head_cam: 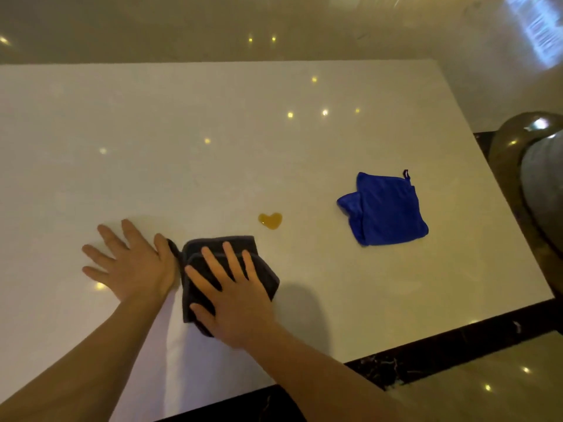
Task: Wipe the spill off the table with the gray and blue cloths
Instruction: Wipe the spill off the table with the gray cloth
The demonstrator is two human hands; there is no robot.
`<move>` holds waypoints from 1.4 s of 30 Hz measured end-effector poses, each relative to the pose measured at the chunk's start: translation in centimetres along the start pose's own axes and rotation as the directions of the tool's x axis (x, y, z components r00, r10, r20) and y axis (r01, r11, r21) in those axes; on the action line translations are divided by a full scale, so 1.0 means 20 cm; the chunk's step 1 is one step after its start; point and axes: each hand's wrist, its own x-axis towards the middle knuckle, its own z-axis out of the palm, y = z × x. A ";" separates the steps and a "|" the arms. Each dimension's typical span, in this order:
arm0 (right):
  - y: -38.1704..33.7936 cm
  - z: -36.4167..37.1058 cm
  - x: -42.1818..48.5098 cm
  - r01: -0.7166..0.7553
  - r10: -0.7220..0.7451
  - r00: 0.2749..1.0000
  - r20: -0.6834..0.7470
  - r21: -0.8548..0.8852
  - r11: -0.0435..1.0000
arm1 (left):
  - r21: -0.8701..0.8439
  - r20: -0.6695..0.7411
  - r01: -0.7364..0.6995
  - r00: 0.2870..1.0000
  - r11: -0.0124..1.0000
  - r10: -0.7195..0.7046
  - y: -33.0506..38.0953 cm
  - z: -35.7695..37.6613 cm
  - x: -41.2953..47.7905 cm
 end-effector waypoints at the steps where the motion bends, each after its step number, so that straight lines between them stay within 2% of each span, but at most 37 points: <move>1: 0.03 0.03 -0.11 0.016 -0.016 1.000 -0.001 -0.007 1.000 | 0.012 0.018 -0.027 0.999 1.000 0.027 0.04 0.00 -0.01; 3: 0.14 0.06 -0.31 -0.030 0.030 1.000 -0.002 -0.012 0.999 | 0.043 0.045 -0.069 0.997 0.997 0.067 0.12 0.02 -0.06; 6: 0.37 -0.02 -0.40 -0.190 0.191 0.982 -0.001 -0.078 0.979 | 0.044 0.069 -0.127 0.990 0.991 0.124 0.22 0.05 -0.12; 9: 0.52 -0.13 -0.28 -0.371 0.370 0.928 -0.025 -0.096 0.924 | 0.034 0.068 -0.157 0.986 0.987 0.155 0.30 0.08 -0.16; 12: 0.45 -0.07 -0.32 -0.494 0.492 0.869 -0.043 -0.073 0.866 | 0.021 0.051 -0.124 0.991 0.992 0.123 0.33 0.10 -0.18; 17: 0.25 0.09 -0.67 -0.496 0.504 0.863 0.037 -0.130 0.859 | 0.032 0.018 -0.136 0.991 0.990 0.135 0.32 0.12 -0.17; 21: 0.35 -0.02 -0.40 -0.556 0.554 0.831 -0.051 -0.060 0.829 | 0.054 0.002 -0.145 0.989 0.988 0.145 0.32 0.13 -0.17; 26: 0.54 -0.25 0.27 -0.469 0.468 0.869 -0.159 0.032 0.883 | 0.066 -0.011 -0.130 0.991 0.989 0.131 0.33 0.14 -0.16; 28: 0.55 -0.25 0.35 -0.445 0.442 0.881 -0.170 0.021 0.895 | 0.068 -0.019 -0.122 0.992 0.990 0.123 0.33 0.14 -0.16; 33: 0.45 -0.05 -0.17 -0.184 0.181 0.981 -0.073 -0.039 0.982 | 0.050 -0.015 -0.150 0.988 0.987 0.151 0.31 0.14 -0.16; 35: 0.56 -0.08 -0.25 -0.050 0.048 0.999 -0.016 -0.088 0.995 | 0.048 -0.030 -0.144 0.989 0.988 0.146 0.32 0.14 -0.15; 36: 0.63 -0.11 -0.20 -0.039 0.038 0.999 -0.011 -0.115 0.993 | 0.049 -0.037 -0.139 0.989 0.989 0.141 0.32 0.14 -0.15; 38: 0.74 -0.20 0.04 -0.182 0.169 0.980 -0.102 -0.139 0.973 | 0.043 -0.046 -0.132 0.990 0.990 0.134 0.32 0.15 -0.14; 41: 0.74 -0.31 0.49 -0.501 0.489 0.854 -0.179 -0.026 0.865 | 0.042 -0.050 -0.137 0.989 0.990 0.139 0.32 0.16 -0.13; 42: 0.69 -0.30 0.58 -0.535 0.527 0.830 -0.185 0.006 0.845 | 0.045 -0.051 -0.141 0.988 0.989 0.143 0.31 0.16 -0.14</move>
